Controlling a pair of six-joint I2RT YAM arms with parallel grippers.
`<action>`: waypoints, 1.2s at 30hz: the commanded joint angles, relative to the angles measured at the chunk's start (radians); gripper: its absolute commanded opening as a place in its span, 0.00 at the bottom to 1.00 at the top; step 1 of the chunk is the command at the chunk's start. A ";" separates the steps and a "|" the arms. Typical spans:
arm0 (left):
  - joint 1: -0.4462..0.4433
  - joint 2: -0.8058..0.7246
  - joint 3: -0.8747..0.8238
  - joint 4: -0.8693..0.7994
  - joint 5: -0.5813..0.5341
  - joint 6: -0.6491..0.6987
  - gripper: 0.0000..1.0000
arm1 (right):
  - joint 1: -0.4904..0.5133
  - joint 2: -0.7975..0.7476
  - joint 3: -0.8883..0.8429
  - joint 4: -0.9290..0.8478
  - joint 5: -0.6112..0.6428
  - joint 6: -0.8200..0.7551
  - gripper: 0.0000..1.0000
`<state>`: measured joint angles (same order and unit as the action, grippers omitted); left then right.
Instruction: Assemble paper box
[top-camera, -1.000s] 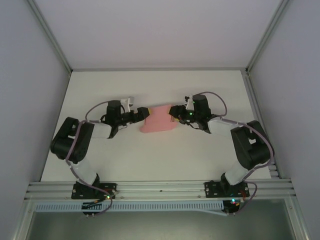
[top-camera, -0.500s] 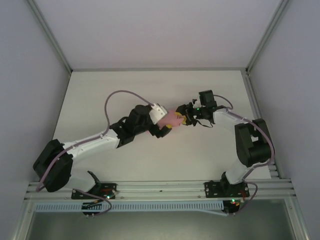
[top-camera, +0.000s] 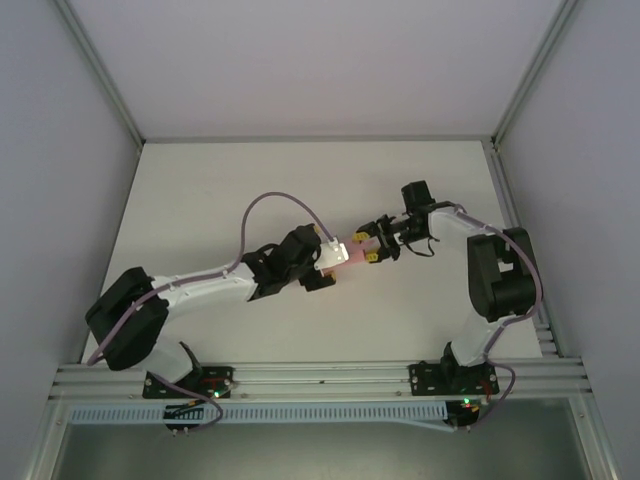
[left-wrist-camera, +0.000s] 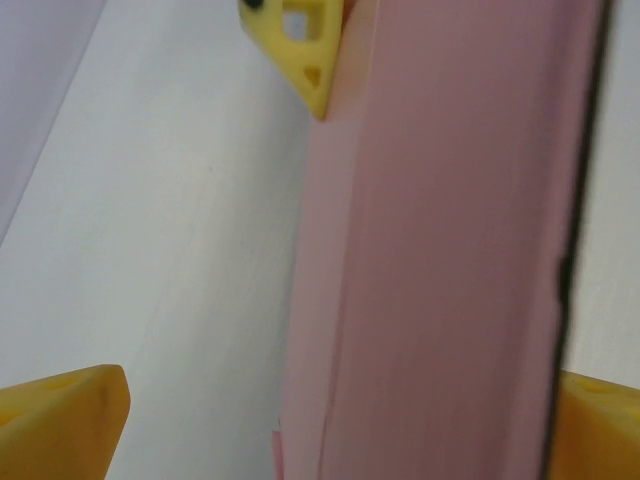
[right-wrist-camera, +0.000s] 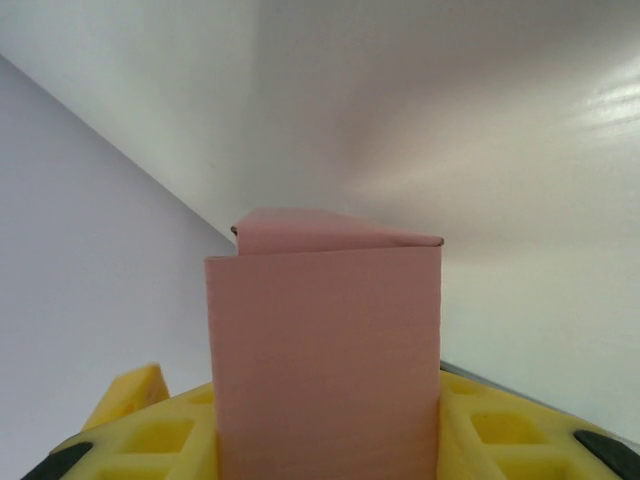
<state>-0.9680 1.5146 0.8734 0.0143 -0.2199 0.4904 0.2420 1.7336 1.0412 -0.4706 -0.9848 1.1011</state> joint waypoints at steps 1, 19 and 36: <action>-0.008 0.015 0.034 -0.014 -0.042 0.046 1.00 | -0.005 0.007 0.053 -0.085 -0.067 -0.027 0.35; 0.029 0.044 0.074 -0.061 0.079 0.055 0.44 | -0.002 -0.024 0.061 -0.110 0.007 -0.108 0.64; 0.149 0.170 0.294 -0.612 0.310 0.204 0.43 | -0.078 -0.555 -0.188 0.382 0.618 -0.638 1.00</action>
<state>-0.8421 1.6260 1.1225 -0.4400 0.0479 0.6529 0.1570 1.2648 0.9722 -0.3325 -0.4099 0.6235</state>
